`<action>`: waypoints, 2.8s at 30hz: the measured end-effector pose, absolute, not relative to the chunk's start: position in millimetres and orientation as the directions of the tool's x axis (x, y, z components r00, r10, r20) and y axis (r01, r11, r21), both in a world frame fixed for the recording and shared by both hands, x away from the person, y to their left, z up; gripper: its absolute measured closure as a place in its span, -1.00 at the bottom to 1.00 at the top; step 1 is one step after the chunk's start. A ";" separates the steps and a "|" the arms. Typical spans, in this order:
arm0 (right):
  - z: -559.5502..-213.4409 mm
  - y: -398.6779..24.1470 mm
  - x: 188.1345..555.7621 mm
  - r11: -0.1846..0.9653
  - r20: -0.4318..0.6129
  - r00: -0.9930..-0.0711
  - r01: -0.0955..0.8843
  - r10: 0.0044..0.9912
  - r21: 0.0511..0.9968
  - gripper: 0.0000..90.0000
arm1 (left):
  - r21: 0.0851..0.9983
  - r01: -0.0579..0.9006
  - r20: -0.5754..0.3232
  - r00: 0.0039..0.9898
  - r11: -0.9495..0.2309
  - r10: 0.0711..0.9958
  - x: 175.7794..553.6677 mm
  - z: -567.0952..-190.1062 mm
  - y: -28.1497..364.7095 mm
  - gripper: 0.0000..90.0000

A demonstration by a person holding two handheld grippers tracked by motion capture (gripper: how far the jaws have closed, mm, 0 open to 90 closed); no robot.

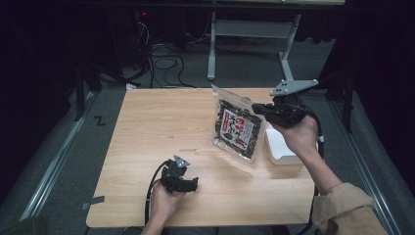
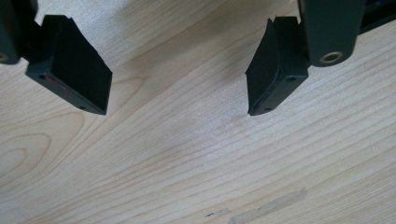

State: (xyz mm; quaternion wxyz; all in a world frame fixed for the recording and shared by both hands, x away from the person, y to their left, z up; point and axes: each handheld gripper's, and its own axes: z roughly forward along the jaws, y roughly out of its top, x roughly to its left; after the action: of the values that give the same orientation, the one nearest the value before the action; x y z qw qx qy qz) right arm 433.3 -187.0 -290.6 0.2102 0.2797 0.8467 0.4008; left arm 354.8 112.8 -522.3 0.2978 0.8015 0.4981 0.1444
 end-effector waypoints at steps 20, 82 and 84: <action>-263.0 -224.7 439.7 0.454 -0.152 -0.661 0.314 0.735 0.834 1.00 | 0.617 0.713 -0.062 0.467 -0.334 0.882 354.8 -522.3 112.3 -0.49; -277.6 -325.9 451.6 0.307 -0.140 -0.397 0.397 0.907 0.865 1.00 | 0.629 0.705 -0.070 0.471 -0.327 0.879 353.2 -520.1 111.6 -0.48; -280.3 -326.3 452.6 0.306 -0.139 -0.394 0.399 0.908 0.864 1.00 | 0.629 0.705 -0.069 0.470 -0.327 0.880 352.9 -520.0 111.6 -0.48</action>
State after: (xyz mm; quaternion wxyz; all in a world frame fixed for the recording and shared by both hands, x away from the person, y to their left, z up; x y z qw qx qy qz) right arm 452.6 -326.3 -280.3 0.3273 0.4424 0.7388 0.3891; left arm 352.9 111.6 -520.0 0.3036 0.8018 0.4940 0.1443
